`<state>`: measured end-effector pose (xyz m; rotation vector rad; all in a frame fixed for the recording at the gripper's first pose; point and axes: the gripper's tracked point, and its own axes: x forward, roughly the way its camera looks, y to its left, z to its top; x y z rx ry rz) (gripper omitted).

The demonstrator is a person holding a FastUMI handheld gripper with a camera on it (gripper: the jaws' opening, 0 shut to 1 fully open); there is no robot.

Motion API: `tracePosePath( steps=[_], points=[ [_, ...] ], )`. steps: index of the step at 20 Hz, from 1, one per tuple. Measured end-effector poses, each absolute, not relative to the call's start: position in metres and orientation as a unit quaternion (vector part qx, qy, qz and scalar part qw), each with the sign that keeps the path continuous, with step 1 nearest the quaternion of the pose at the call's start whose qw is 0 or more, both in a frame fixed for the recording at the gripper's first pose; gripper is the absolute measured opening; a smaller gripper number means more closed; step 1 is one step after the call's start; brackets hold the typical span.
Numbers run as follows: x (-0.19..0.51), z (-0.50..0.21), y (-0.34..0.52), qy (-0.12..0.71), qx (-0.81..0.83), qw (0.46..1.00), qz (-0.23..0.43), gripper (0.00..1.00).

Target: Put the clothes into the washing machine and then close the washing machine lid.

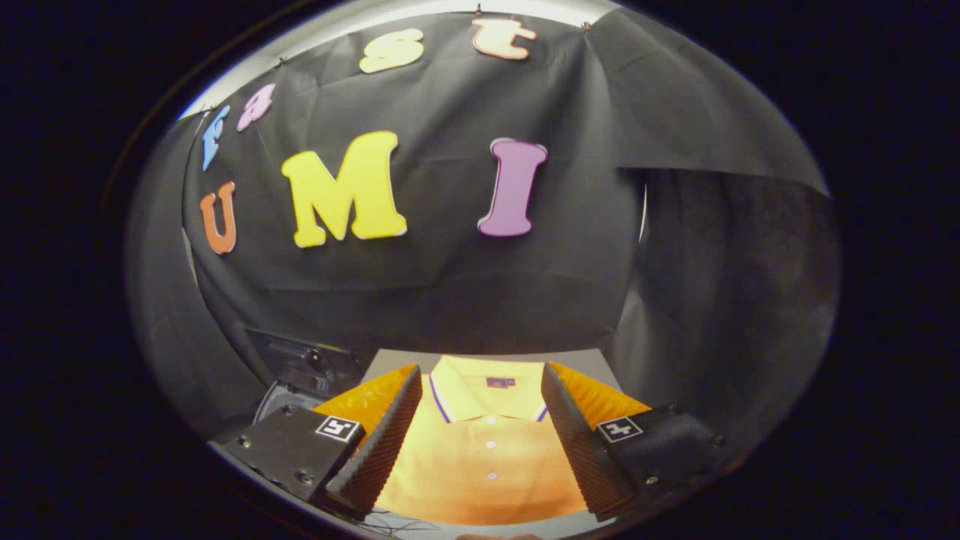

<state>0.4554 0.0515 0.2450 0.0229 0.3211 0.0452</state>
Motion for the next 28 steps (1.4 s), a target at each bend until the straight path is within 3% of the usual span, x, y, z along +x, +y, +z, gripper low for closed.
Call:
tracePosePath(
  steps=[4,11,19,24,28],
  points=[
    [0.482,0.188,0.044,0.262,0.024,0.965,0.011,1.00],
    [0.482,0.125,0.034,0.362,0.007,0.932,-0.002,0.93],
    [0.487,0.127,0.028,0.404,-0.003,0.915,-0.018,0.87],
    [0.486,0.128,0.020,0.382,0.013,0.923,-0.036,0.26],
    [0.482,0.135,0.023,0.364,0.032,0.930,-0.032,0.11]
  ],
)
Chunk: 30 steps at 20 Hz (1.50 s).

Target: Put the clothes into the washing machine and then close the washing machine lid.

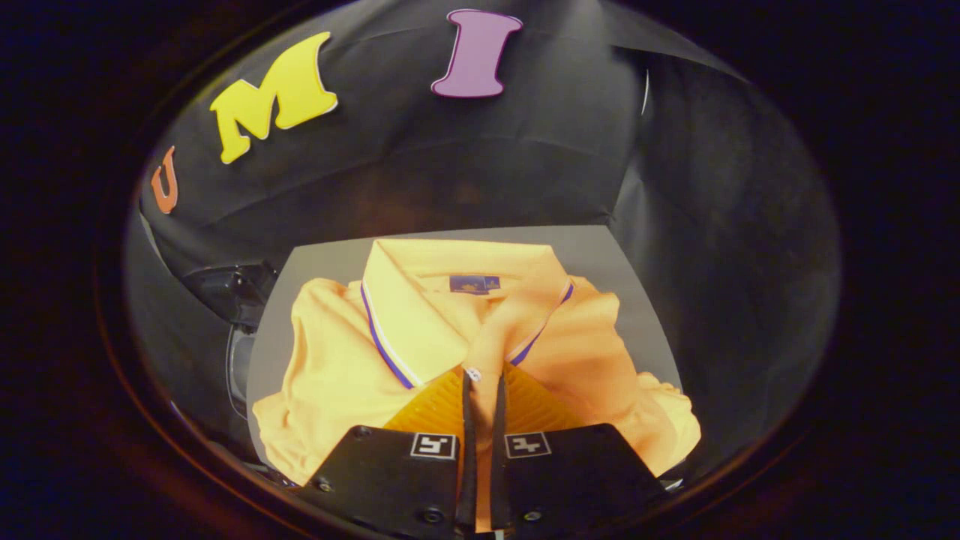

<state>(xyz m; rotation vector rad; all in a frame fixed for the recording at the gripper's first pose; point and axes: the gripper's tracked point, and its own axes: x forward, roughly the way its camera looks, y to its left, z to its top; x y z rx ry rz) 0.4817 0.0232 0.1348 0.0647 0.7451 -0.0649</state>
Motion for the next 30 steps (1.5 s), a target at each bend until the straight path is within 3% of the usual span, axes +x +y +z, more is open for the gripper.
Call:
tracePosePath(
  steps=[2,13,30],
  points=[
    [0.475,0.141,0.028,0.359,0.048,0.932,-0.025,0.07],
    [0.429,0.221,0.089,0.283,0.158,0.946,0.027,0.07],
    [0.359,0.370,0.290,0.145,0.137,0.968,0.150,0.07]
  ],
)
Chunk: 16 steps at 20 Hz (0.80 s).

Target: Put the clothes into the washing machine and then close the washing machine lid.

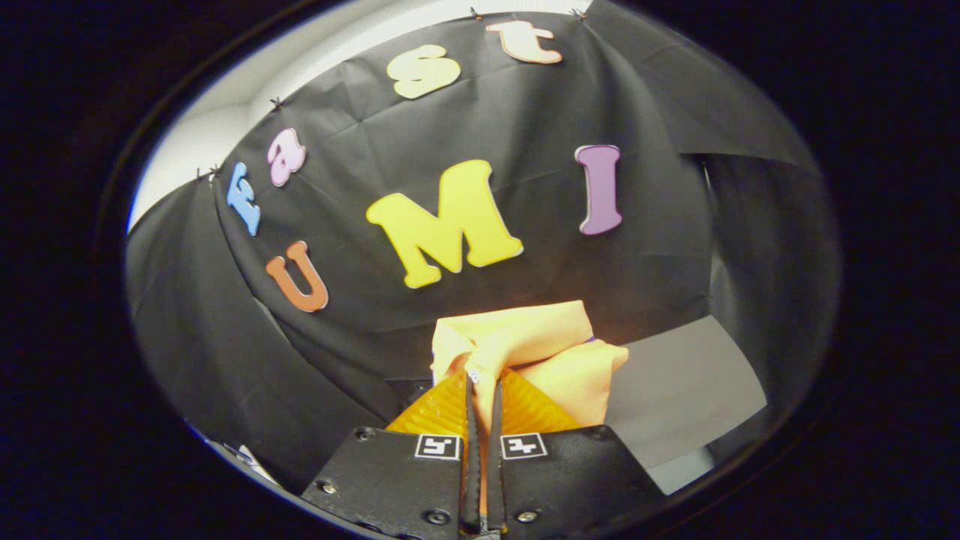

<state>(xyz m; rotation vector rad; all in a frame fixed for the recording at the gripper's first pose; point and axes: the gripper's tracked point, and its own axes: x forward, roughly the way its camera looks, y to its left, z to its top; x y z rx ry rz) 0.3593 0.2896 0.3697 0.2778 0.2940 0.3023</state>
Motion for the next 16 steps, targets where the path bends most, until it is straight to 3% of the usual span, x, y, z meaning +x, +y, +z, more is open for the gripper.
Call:
tracePosePath(
  steps=[6,16],
  points=[
    [0.359,0.375,0.368,0.137,0.139,0.959,0.204,0.07],
    [0.402,0.296,0.449,0.223,0.157,0.931,0.241,0.07]
  ],
)
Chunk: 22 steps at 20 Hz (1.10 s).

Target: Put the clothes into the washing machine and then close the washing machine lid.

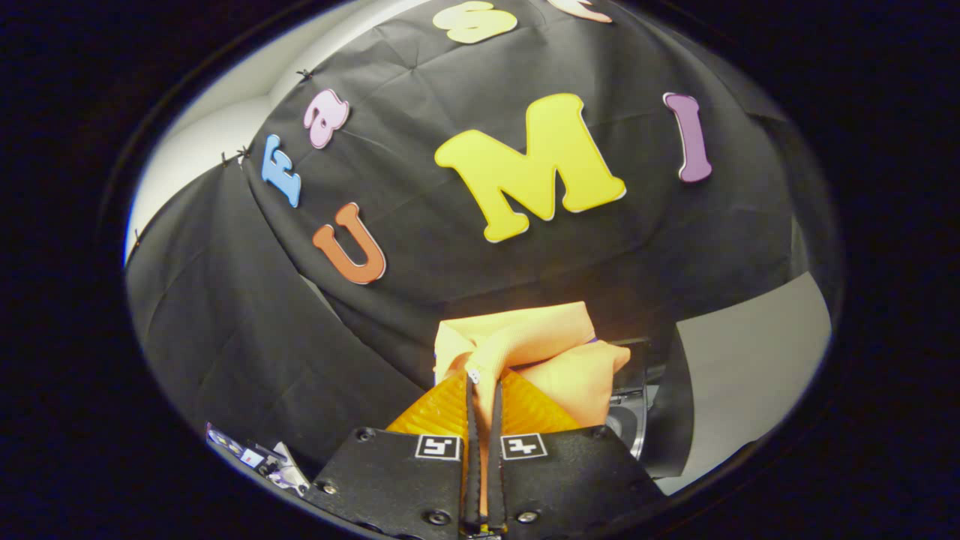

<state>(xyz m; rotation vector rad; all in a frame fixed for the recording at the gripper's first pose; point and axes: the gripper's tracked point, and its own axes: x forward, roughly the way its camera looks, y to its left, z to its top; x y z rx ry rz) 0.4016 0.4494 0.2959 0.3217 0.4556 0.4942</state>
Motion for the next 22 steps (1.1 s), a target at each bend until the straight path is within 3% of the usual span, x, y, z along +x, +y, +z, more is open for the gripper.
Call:
tracePosePath(
  steps=[22],
  points=[
    [0.509,0.069,0.492,0.413,0.130,0.885,0.171,0.07]
  ],
)
